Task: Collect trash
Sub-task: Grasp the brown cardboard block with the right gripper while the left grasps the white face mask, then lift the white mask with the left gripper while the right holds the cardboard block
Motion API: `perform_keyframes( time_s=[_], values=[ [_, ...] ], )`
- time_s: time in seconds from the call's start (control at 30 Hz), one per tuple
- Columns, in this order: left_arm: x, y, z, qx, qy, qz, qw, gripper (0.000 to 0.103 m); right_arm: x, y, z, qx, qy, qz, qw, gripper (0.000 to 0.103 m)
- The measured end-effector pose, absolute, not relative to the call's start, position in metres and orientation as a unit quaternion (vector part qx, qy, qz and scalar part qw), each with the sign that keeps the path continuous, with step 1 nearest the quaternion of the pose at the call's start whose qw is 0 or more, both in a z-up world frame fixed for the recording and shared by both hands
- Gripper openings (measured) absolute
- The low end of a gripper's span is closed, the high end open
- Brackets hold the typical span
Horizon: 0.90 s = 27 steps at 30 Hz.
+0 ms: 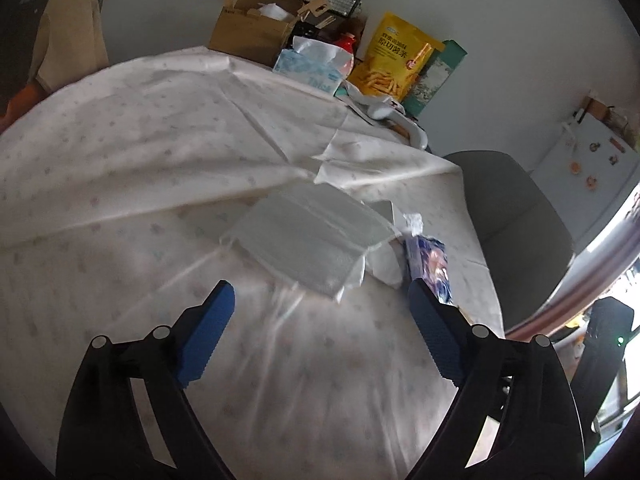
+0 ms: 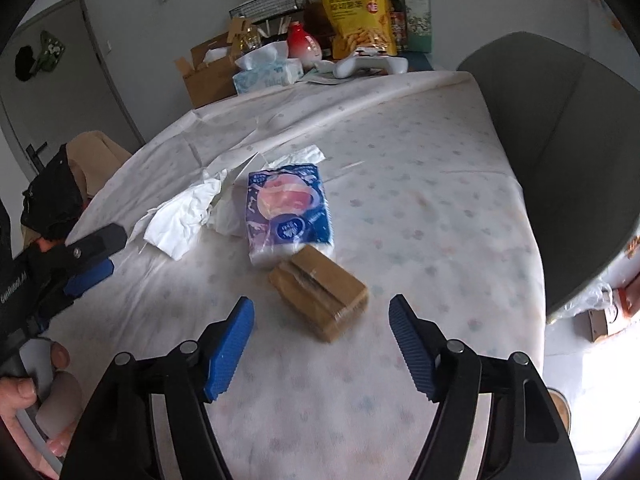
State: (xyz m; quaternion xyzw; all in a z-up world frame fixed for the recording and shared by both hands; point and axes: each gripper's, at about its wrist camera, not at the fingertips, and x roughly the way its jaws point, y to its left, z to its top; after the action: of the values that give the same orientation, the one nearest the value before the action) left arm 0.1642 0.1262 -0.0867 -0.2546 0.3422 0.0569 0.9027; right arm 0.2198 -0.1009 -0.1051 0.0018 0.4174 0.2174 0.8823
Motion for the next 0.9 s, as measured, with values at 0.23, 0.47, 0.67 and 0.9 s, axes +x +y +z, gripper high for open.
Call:
perform_keyframes(
  time_s=[0.23, 0.47, 0.67, 0.9],
  values=[
    [0.176, 0.123, -0.087, -0.235, 0.347, 0.070, 0.905, 0.069, 0.228, -0.089, -0.106, -0.001, 0.418, 0.235, 0.877, 0.055],
    [0.177, 0.132, -0.105, -0.279, 0.358, 0.050, 0.890, 0.011, 0.226, -0.086, -0.104, -0.012, 0.415, 0.225, 0.881, 0.054],
    [0.160, 0.142, -0.105, -0.308, 0.341, 0.043, 0.887, 0.002, 0.213, -0.092, -0.101, -0.011, 0.414, 0.217, 0.884, 0.054],
    [0.132, 0.152, -0.095, -0.333, 0.318, 0.031, 0.887, 0.002, 0.198, -0.099, -0.095, 0.003, 0.412, 0.211, 0.886, 0.054]
  ],
)
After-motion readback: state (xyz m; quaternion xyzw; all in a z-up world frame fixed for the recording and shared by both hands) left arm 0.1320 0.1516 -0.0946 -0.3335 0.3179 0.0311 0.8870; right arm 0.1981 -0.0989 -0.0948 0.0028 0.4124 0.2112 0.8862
